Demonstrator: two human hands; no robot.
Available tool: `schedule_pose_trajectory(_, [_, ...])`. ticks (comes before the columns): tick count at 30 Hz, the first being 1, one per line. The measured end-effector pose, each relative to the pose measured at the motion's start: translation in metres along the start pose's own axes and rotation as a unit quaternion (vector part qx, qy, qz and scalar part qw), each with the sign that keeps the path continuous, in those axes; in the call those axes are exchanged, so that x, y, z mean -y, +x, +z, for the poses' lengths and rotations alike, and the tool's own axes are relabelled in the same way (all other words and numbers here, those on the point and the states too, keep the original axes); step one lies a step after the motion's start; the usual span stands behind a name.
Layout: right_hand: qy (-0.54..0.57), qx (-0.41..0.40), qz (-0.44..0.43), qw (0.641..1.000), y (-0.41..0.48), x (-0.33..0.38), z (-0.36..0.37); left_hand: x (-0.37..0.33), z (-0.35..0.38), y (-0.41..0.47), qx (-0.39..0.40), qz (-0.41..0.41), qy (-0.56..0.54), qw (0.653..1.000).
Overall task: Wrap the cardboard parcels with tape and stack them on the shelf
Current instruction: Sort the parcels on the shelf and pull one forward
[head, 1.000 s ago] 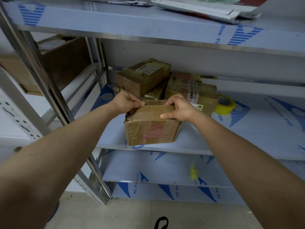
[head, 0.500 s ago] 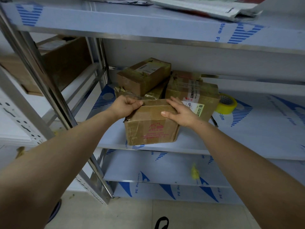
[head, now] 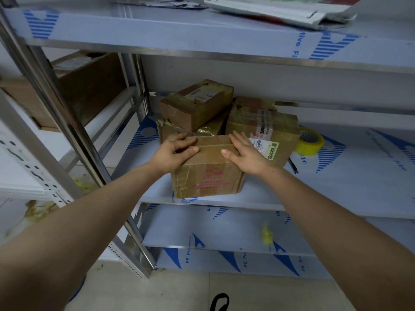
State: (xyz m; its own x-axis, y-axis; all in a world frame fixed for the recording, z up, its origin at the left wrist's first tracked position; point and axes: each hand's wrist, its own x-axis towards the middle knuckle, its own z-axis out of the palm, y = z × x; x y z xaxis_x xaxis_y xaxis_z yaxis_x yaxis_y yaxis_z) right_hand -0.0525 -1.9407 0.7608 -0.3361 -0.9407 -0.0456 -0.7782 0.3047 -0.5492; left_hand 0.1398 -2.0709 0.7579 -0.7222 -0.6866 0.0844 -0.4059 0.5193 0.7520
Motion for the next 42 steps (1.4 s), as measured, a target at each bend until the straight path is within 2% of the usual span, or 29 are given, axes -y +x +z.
schedule_pose_trajectory(7, [-0.011,-0.022,-0.003,1.000,0.001,-0.001,0.004,0.006,0.005,0.002,-0.017,0.018,0.023,0.999])
schedule_pose_trajectory(9, [0.043,-0.071,0.004,0.997,-0.002,-0.001,0.006,0.008,0.005,0.003,-0.031,0.013,-0.015,0.999])
schedule_pose_trajectory(11, [0.126,-0.132,0.037,0.983,-0.005,0.000,0.007,0.008,0.003,0.002,-0.064,-0.030,-0.107,0.992])
schedule_pose_trajectory(13, [0.214,-0.155,0.088,0.960,-0.006,0.001,0.007,0.006,0.001,0.001,-0.096,-0.098,-0.202,0.970])
schedule_pose_trajectory(16, [0.257,-0.134,0.126,0.949,-0.006,-0.001,0.009,0.000,0.003,0.001,-0.105,-0.217,-0.350,0.905])
schedule_pose_trajectory(18, [0.285,-0.126,0.128,0.941,-0.006,0.000,0.013,-0.003,0.005,-0.001,-0.082,-0.247,-0.428,0.865])
schedule_pose_trajectory(21, [0.306,-0.131,0.131,0.934,-0.004,0.001,0.017,-0.008,0.008,-0.005,-0.062,-0.257,-0.473,0.840])
schedule_pose_trajectory(31, [0.336,-0.140,0.139,0.921,-0.002,0.000,0.019,-0.007,0.011,-0.005,-0.063,-0.258,-0.480,0.836])
schedule_pose_trajectory(33, [0.328,-0.146,0.149,0.921,-0.002,-0.002,0.017,-0.006,0.012,-0.002,-0.092,-0.247,-0.430,0.863])
schedule_pose_trajectory(35, [0.315,-0.176,0.154,0.920,-0.005,-0.006,0.012,-0.006,0.011,0.002,-0.176,-0.188,-0.283,0.924])
schedule_pose_trajectory(36, [0.312,-0.197,0.155,0.916,-0.008,-0.009,0.009,-0.009,0.010,0.002,-0.228,-0.135,-0.202,0.943])
schedule_pose_trajectory(38, [0.304,-0.233,0.163,0.909,-0.015,-0.018,0.002,-0.025,0.009,0.001,-0.280,-0.039,-0.100,0.954])
schedule_pose_trajectory(42, [0.247,-0.282,0.197,0.906,-0.039,-0.039,-0.014,-0.071,0.027,0.012,-0.222,0.083,-0.046,0.970])
